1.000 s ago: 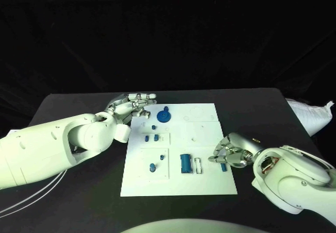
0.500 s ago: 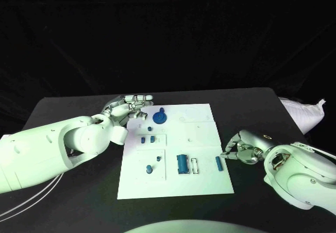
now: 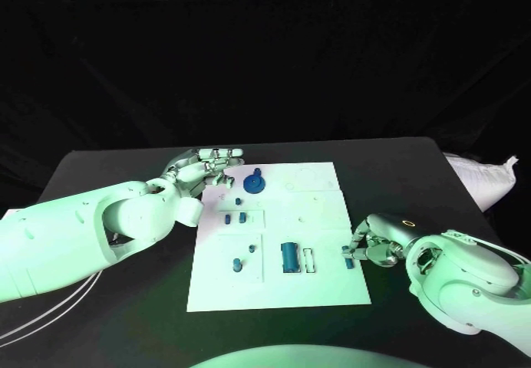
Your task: Assemble the parts on the task board
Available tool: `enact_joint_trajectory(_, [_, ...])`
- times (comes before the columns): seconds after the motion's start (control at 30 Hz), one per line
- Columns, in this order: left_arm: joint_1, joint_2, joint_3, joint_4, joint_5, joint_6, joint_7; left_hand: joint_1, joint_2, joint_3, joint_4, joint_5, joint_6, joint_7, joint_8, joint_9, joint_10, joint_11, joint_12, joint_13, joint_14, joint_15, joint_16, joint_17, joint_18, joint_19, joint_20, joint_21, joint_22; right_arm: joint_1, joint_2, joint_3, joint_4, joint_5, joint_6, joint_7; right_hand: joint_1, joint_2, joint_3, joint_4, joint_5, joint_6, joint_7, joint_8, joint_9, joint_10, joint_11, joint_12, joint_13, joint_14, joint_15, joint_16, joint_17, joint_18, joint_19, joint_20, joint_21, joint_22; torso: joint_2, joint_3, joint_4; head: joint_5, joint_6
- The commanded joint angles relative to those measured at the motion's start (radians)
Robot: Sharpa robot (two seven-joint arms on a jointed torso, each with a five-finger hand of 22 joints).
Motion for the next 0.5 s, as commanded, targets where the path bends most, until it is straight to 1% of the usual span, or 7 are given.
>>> enact_joint_trajectory(0.03, [0.000, 0.000, 0.000, 0.001, 0.003, 0.019, 0.003, -0.001, 0.008, 0.000, -0.006, 0.005, 0.003, 0.002, 0.006, 0.001, -0.006, -0.002, 0.003, 0.001, -0.005, -0.001, -0.005, -0.001, 0.019, -0.004, 0.000, -0.007, -0.001, -0.007, 0.007, 0.000, -0.004, -0.030, 0.051, -0.010, 0.006, -0.002, 0.000, -0.002, 0.000, 0.010, -0.002, -0.006, -0.001, 0.003, -0.001, 0.004, 0.002, 0.057, 0.002, 0.006, 0.003, -0.017, 0.055, 0.003, 0.005, 0.196, 0.000, -0.0005, -0.0001, 0.002, -0.004])
enact_joint_trajectory(0.27, [0.000, -0.002, 0.000, 0.002, 0.003, 0.019, 0.003, -0.001, 0.008, 0.000, -0.006, 0.005, 0.003, 0.002, 0.006, 0.001, -0.006, -0.002, 0.003, 0.001, -0.005, -0.001, -0.005, -0.001, 0.019, -0.004, 0.000, -0.007, -0.001, -0.017, 0.021, 0.000, -0.015, -0.051, 0.074, -0.017, 0.011, -0.001, 0.000, -0.003, -0.001, 0.016, -0.003, -0.006, -0.002, 0.003, -0.001, 0.003, 0.002, 0.057, 0.002, 0.007, 0.004, -0.017, 0.054, 0.002, 0.005, 0.196, -0.001, -0.0003, -0.0001, 0.003, -0.005])
enact_joint_trajectory(0.33, [0.000, -0.002, 0.000, 0.002, 0.003, 0.019, 0.003, -0.001, 0.008, 0.000, -0.006, 0.005, 0.003, 0.002, 0.006, 0.001, -0.006, -0.002, 0.003, 0.001, -0.005, -0.001, -0.005, -0.001, 0.019, -0.004, 0.000, -0.007, -0.001, -0.018, 0.026, 0.000, -0.019, -0.060, 0.081, -0.019, 0.013, -0.001, 0.001, -0.004, -0.001, 0.018, -0.003, -0.006, -0.003, 0.003, -0.002, 0.004, 0.003, 0.057, 0.001, 0.007, 0.004, -0.017, 0.054, 0.002, 0.005, 0.196, 0.000, -0.0003, 0.0012, 0.003, -0.005])
enact_joint_trajectory(0.5, [-0.001, -0.003, 0.000, 0.002, 0.003, 0.020, 0.003, -0.001, 0.008, 0.000, -0.006, 0.005, 0.003, 0.002, 0.006, 0.001, -0.006, -0.002, 0.003, 0.001, -0.005, -0.001, -0.005, -0.001, 0.019, -0.004, 0.000, -0.007, -0.001, -0.023, 0.044, 0.000, -0.033, -0.090, 0.103, -0.025, 0.024, 0.000, 0.003, -0.009, -0.003, 0.027, -0.006, -0.005, -0.003, 0.002, -0.004, 0.004, 0.005, 0.057, 0.000, 0.008, 0.007, -0.017, 0.055, 0.001, 0.006, 0.196, 0.000, -0.0001, 0.0022, 0.004, -0.006])
